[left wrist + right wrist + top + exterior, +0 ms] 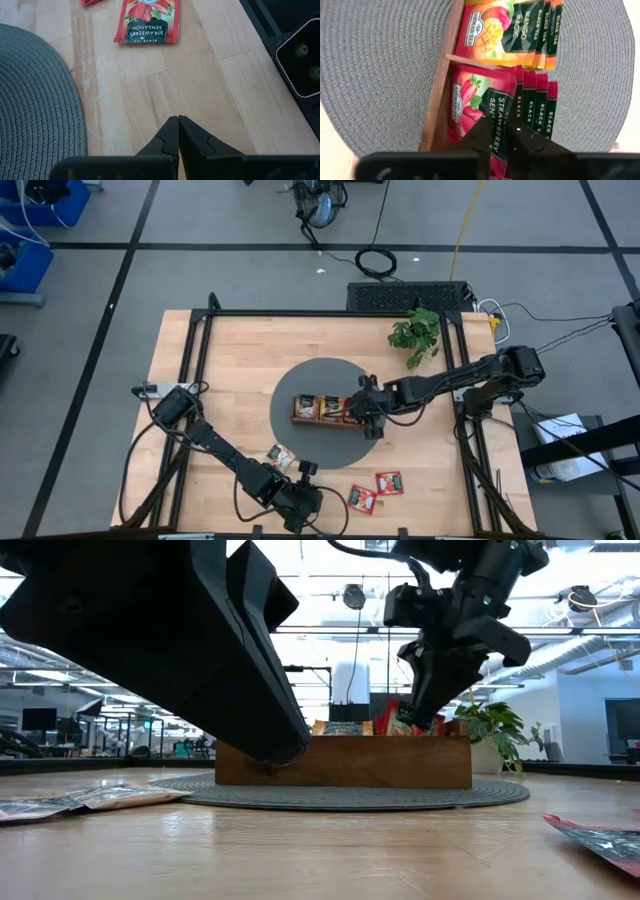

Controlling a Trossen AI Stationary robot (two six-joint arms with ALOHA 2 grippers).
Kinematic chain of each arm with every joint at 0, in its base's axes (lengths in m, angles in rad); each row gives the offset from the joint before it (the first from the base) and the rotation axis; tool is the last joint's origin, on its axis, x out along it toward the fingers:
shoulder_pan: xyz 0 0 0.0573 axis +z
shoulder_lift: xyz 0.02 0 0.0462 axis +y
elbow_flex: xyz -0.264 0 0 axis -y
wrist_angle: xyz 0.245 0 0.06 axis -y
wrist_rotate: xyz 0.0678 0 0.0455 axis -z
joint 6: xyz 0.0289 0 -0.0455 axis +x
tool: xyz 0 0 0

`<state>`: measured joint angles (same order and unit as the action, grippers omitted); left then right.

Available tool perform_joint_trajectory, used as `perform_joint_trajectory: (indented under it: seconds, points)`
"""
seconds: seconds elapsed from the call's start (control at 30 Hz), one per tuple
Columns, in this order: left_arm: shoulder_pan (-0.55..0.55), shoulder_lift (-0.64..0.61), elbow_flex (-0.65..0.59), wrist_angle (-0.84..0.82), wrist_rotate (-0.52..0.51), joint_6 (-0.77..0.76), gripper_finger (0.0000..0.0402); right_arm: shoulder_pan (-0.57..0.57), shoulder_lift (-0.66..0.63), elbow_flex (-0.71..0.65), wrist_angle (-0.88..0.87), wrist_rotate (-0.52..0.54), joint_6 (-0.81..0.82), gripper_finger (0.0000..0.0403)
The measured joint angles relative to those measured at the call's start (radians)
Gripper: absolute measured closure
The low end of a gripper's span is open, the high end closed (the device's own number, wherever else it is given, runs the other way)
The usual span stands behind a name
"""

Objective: Pick & Place Tea
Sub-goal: Put the red tea bag into the right section of the wooden organizer

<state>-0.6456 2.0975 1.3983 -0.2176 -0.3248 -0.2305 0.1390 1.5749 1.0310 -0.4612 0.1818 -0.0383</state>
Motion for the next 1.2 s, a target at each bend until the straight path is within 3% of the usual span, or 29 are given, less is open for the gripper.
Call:
perform_joint_trajectory:
  seconds: [0.1, 0.27, 0.6, 1.03, 1.2]
  points:
    - [0.0, 0.0, 0.0, 0.0, 0.0, 0.0, 0.0392, 0.0, 0.0, 0.0, 0.009, -0.002, -0.012, 0.0397]
    - [0.0, 0.0, 0.0, 0.001, 0.0, 0.0, 0.0392, 0.0, 0.0, 0.048, -0.066, -0.004, -0.036, 0.0401]
    - [0.0, 0.0, 0.0, 0.005, 0.0, 0.016, 0.0392, 0.0, 0.016, 0.141, -0.212, -0.03, -0.08, 0.0402]
    - [0.0, 0.0, 0.0, 0.009, -0.001, 0.018, 0.0392, 0.0, 0.162, 0.18, -0.228, -0.022, -0.141, 0.0402]
    - [-0.004, 0.0, 0.0, 0.005, -0.001, 0.018, 0.0392, 0.0, 0.152, 0.183, -0.21, -0.023, -0.108, 0.0377]
